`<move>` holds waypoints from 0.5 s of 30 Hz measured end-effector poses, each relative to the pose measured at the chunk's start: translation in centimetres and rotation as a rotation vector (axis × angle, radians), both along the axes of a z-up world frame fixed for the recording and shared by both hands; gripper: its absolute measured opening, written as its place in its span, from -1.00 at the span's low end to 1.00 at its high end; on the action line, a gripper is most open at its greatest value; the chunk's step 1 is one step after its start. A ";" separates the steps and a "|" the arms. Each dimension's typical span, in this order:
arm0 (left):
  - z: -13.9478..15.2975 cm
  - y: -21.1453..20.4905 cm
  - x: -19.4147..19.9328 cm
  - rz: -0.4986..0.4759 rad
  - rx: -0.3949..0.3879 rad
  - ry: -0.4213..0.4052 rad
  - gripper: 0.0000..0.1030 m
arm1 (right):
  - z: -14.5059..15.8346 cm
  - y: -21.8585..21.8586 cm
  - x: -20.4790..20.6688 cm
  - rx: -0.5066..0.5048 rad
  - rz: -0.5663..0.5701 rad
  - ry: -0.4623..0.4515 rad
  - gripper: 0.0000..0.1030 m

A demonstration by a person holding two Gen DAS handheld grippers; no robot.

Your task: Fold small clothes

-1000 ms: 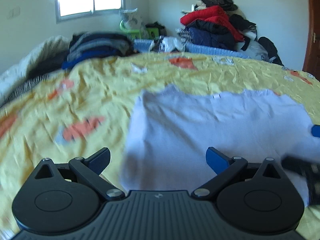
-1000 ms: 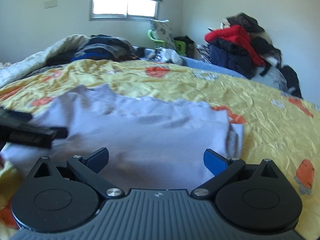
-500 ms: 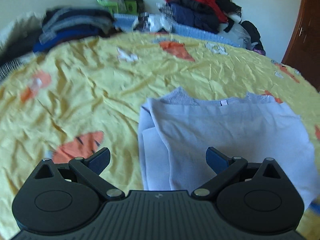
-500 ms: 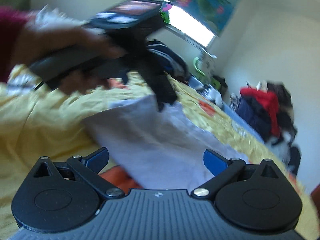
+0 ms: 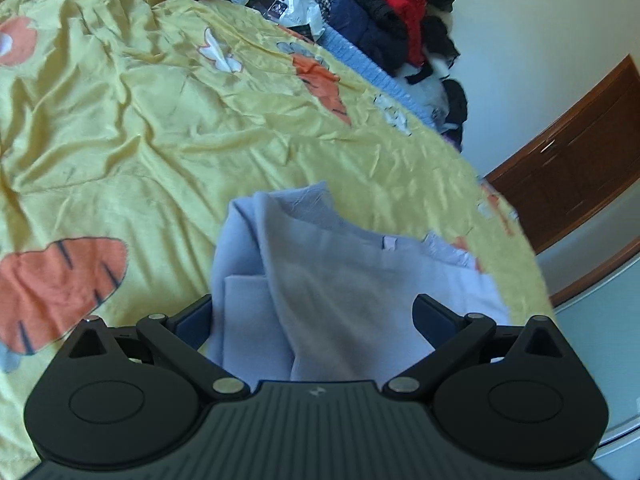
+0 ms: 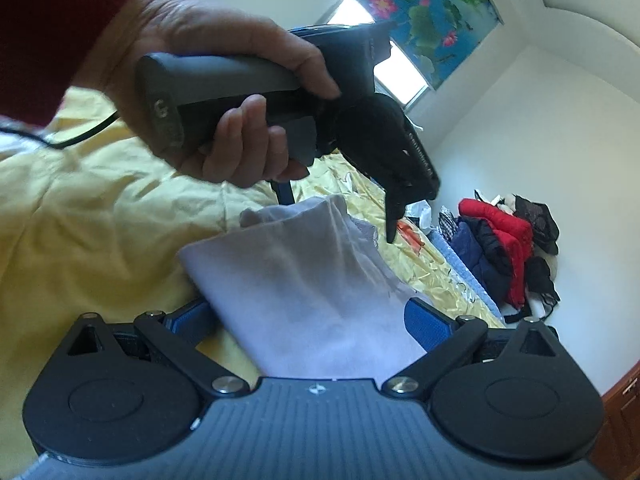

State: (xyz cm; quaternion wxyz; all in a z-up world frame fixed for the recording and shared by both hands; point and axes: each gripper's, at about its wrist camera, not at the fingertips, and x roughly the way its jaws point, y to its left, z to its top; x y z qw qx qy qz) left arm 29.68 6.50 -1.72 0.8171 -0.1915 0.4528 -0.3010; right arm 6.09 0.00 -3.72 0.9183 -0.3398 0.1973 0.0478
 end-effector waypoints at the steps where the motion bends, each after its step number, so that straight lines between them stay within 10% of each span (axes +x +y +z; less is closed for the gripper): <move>1: -0.1 0.0 0.2 -0.001 -0.018 0.004 1.00 | 0.0 0.2 0.3 0.001 -0.005 0.000 0.89; 7: -0.4 -0.5 1.7 0.002 -0.063 -0.010 1.00 | -0.6 1.4 2.3 -0.013 0.025 0.013 0.29; 12: 0.2 -2.4 1.3 -0.039 0.066 -0.081 0.91 | -0.9 2.0 2.4 -0.026 0.081 0.047 -0.26; 15: 0.6 -3.6 0.9 -0.044 0.180 -0.132 0.35 | -0.9 1.7 2.4 -0.018 0.099 0.057 -0.51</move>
